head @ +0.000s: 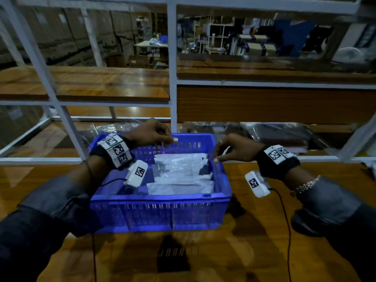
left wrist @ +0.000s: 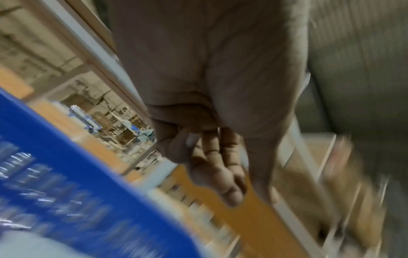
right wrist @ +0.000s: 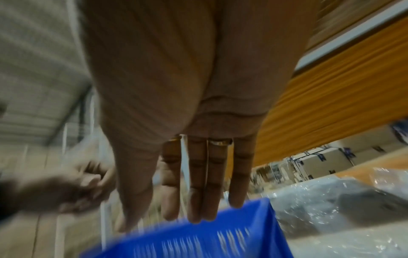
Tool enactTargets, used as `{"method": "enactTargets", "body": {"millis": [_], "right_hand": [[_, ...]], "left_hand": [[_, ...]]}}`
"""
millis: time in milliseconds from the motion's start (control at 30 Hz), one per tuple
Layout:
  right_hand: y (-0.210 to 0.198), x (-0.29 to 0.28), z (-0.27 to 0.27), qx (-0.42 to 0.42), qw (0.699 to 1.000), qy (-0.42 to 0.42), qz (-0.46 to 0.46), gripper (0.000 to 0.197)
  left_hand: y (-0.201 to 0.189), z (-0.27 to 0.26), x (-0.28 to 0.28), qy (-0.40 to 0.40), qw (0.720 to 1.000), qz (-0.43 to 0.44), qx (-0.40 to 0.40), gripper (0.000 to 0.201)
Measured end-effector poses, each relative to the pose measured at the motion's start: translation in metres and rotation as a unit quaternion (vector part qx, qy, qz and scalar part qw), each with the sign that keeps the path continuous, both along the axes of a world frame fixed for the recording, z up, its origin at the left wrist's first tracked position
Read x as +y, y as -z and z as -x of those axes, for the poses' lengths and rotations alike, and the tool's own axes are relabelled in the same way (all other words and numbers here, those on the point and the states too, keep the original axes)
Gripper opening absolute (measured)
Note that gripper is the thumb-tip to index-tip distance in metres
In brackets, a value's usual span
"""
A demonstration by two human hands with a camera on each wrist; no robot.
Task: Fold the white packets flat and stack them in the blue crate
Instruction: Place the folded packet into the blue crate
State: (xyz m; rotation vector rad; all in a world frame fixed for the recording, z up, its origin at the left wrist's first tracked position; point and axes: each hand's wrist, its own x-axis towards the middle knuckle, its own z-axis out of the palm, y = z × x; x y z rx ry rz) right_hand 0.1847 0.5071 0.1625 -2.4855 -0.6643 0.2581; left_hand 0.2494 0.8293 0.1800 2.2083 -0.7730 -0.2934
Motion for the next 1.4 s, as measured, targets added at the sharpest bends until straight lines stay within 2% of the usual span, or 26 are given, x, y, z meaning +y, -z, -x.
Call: {"method": "enactTargets", "body": {"millis": [133,233,300,467,567,700,767,900,967,1200,1400], "right_hand": [[-0.009,-0.030,0.054,-0.032,0.986,0.036,-0.160,0.011],[0.000,-0.061,0.099,-0.054,0.959,0.079,-0.268,0.016],[0.012,-0.085,0.131,-0.061,0.933,0.109,-0.338,0.018],[0.056,-0.149,0.222,-0.047,0.862,0.230,-0.449,0.018],[0.083,-0.190,0.280,-0.039,0.836,0.290,-0.464,0.016],[0.112,-0.238,0.343,-0.041,0.798,0.375,-0.470,0.016],[0.123,-0.260,0.365,-0.048,0.774,0.421,-0.471,0.016],[0.139,-0.305,0.400,-0.063,0.706,0.505,-0.492,0.017],[0.146,-0.327,0.411,-0.062,0.687,0.532,-0.490,0.018],[0.151,-0.416,0.422,-0.082,0.656,0.593,-0.460,0.021],[0.149,-0.498,0.400,-0.105,0.628,0.627,-0.448,0.017]], "left_hand": [[-0.032,0.052,-0.031,-0.004,0.997,0.079,0.011,0.027],[-0.039,0.104,-0.076,0.009,0.990,0.142,-0.012,0.030],[-0.029,0.138,-0.111,0.031,0.982,0.188,-0.011,0.027],[0.032,0.208,-0.210,0.043,0.967,0.238,0.076,0.027],[0.069,0.236,-0.274,0.042,0.967,0.225,0.116,0.033],[0.093,0.272,-0.350,0.077,0.965,0.215,0.131,0.030],[0.099,0.285,-0.384,0.106,0.961,0.214,0.142,0.027],[0.105,0.303,-0.454,0.164,0.954,0.182,0.173,0.032],[0.107,0.306,-0.486,0.190,0.951,0.160,0.184,0.033],[0.121,0.290,-0.604,0.237,0.937,0.150,0.208,0.033],[0.123,0.262,-0.696,0.222,0.936,0.184,0.203,0.022]]}}
